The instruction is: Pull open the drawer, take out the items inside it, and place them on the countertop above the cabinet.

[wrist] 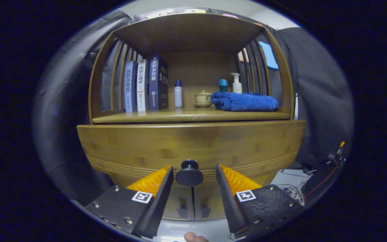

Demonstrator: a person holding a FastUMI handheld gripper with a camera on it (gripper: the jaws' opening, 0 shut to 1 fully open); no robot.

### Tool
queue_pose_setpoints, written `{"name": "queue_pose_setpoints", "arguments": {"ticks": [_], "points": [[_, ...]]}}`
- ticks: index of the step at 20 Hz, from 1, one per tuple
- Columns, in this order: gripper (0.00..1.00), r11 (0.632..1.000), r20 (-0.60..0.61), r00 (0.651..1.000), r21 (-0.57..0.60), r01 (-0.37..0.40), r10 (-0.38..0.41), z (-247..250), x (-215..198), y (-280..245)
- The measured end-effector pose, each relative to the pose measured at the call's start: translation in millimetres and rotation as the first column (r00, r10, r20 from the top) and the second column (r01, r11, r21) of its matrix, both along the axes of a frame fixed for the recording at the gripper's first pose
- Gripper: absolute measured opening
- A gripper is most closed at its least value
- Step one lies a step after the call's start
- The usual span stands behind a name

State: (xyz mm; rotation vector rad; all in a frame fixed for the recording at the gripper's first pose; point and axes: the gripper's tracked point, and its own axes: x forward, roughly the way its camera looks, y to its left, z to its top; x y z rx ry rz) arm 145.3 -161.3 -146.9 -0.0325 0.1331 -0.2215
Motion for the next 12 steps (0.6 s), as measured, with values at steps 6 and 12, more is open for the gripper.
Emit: {"name": "queue_pose_setpoints", "arguments": {"ticks": [6,12], "points": [[0.59,0.996,-0.074,0.997,0.082,-0.019,0.025,-7,7,7],[0.28,0.997,-0.062,0.997,0.066,-0.030,0.034,-11,8,12]]}}
